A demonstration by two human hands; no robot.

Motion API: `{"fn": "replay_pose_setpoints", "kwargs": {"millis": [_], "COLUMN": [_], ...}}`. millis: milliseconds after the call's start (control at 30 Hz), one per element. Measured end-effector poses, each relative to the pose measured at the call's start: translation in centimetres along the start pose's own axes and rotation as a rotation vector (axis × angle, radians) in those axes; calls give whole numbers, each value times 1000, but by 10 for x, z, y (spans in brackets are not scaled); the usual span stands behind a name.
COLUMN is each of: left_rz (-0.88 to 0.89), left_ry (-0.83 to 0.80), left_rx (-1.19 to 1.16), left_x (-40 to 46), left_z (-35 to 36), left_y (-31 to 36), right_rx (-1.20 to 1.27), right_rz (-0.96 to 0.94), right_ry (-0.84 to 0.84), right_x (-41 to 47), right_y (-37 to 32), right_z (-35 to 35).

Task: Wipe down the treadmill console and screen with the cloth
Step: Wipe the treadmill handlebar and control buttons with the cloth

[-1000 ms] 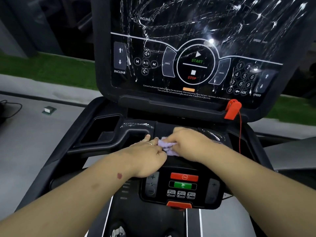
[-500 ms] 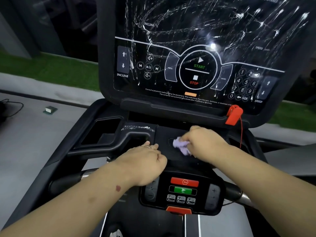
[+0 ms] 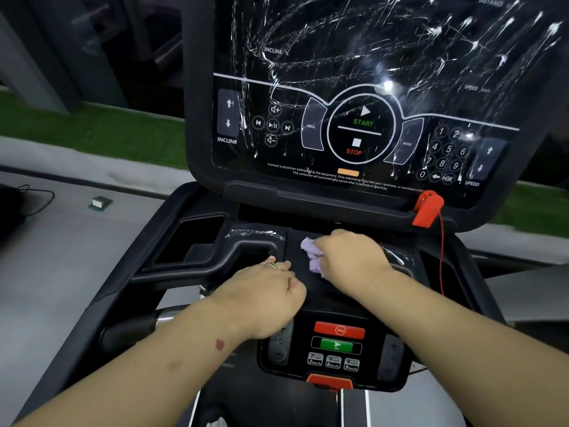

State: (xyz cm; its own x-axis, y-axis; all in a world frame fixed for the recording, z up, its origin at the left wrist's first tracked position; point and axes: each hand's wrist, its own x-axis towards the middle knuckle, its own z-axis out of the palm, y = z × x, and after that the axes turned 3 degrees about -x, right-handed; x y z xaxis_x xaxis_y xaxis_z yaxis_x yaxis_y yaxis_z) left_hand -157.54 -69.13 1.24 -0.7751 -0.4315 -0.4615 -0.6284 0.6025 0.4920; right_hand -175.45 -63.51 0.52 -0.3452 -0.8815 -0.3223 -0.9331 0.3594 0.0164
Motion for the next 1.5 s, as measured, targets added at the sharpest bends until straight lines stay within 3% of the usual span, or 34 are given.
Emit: {"fn": "replay_pose_setpoints", "kwargs": {"millis": [100,233,333,433,533,700,800,867,933,1033,1167,1267,1333,1433,1500], "left_rz": [17,-84,-329,-463,-458,-467,-451,-430,-411,-404,-402,-404,-405,-405,-402], "left_ry": [144,324,314,250,180,126,135,144,149,162,178,180,182,188,196], "left_rx": [1,90,134,134,124,138,124,119,115,115,118,112,111,94,89], "left_x": [-3,0,6,15,27,37,37,38,39,41,42,41,41,40,40], "left_z": [0,-6,-6,-4,-2,1,1,1,2,4,6,5,5,6,5], "left_y": [-6,-39,-78,-102,-104,-104,-108,-112,-115,-118,-120,-119,-119,-117,-116], "right_rx": [76,-92,-91,-5,-52,-25,67,94,95,15,68,108,94,-37,8], "right_rz": [-97,-74,25,-3,-170,-14,-143,-204,-136,26,-131,-221,-163,-12,-60], "right_ry": [-142,-106,-3,59,-23,6,55,-49,-124,-25,-27,-152,-157,-38,-43], "right_x": [-13,-18,-8,3,-3,-1,4,1,-1,0,9,1,-6,2,1], "right_y": [11,26,11,-6,3,8,-20,-10,15,15,-25,-1,14,7,-7], "right_z": [5,1,0,9,11,9,16,14,6,7,7,-3,-1,5,15]}}
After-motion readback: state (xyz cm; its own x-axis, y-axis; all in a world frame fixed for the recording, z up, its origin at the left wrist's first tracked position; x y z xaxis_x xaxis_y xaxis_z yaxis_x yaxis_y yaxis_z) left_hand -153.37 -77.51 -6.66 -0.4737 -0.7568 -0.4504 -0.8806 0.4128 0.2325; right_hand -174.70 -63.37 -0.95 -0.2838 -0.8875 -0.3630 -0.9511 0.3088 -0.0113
